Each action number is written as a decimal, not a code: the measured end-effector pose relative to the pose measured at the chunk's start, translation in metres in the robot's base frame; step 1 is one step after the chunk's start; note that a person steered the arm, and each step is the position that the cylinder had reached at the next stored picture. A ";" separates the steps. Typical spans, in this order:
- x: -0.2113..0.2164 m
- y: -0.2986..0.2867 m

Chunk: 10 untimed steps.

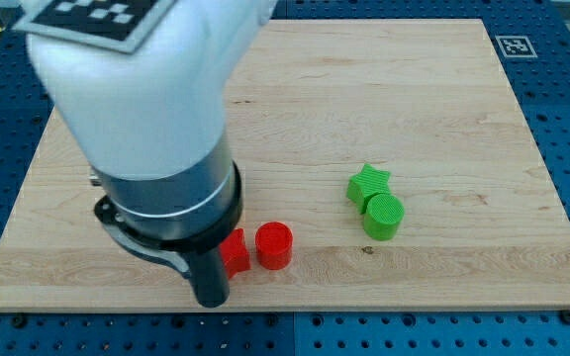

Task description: Move your above the red circle

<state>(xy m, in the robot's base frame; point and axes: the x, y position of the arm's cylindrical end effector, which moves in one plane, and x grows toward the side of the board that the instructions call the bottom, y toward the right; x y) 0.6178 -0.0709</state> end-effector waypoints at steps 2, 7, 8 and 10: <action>0.001 0.049; -0.022 0.161; -0.041 0.127; -0.088 0.070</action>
<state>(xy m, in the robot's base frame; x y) 0.5298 -0.0004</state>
